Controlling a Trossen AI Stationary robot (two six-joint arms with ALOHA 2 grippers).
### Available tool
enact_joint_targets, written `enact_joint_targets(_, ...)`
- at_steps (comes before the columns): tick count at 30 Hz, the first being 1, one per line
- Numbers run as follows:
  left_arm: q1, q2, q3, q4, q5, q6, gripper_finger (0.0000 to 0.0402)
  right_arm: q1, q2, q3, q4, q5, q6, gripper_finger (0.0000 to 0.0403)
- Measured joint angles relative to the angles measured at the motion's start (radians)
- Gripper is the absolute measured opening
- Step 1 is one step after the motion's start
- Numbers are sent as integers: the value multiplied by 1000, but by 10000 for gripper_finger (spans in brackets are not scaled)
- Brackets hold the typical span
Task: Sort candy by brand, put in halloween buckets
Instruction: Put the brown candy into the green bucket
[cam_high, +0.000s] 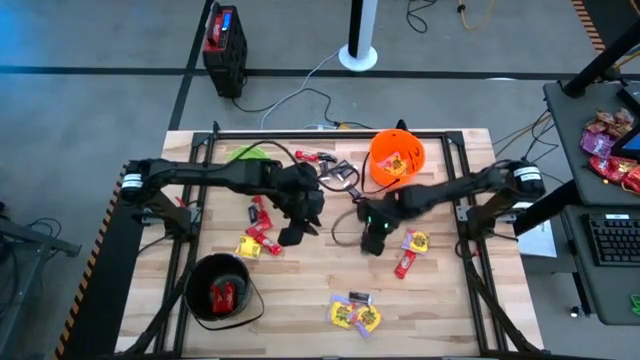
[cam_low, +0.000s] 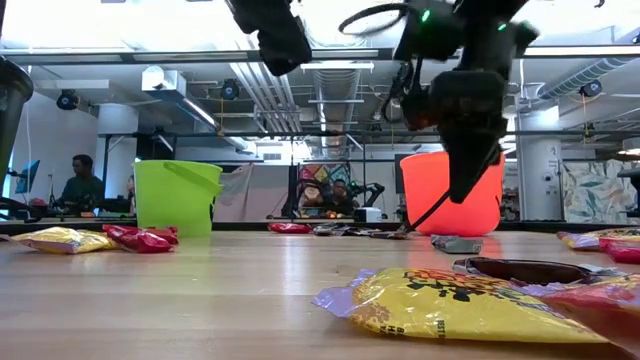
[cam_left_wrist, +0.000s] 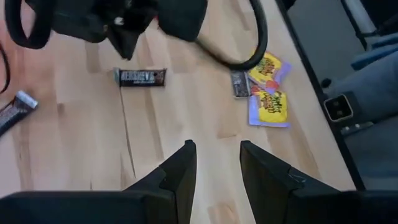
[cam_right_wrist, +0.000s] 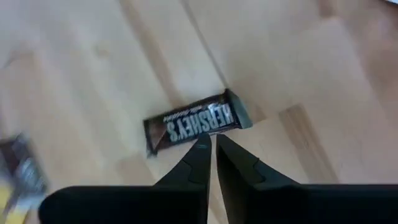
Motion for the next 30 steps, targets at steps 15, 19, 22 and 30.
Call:
enact_joint_targets(15,-16,-31,-71,71,-271,-127,38,-281,9,-44,-1,-395,-518,157)
enact_joint_targets(19,-26,-49,-143,134,-282,-210,4,-236,14,-44,7,-280,-460,163)
enact_joint_targets(22,-49,-61,-206,199,-296,-257,4,-198,16,-51,34,-183,-401,161)
enact_joint_targets(30,-153,-121,-304,215,-375,-337,0,-63,-11,-59,-11,-199,-351,105)
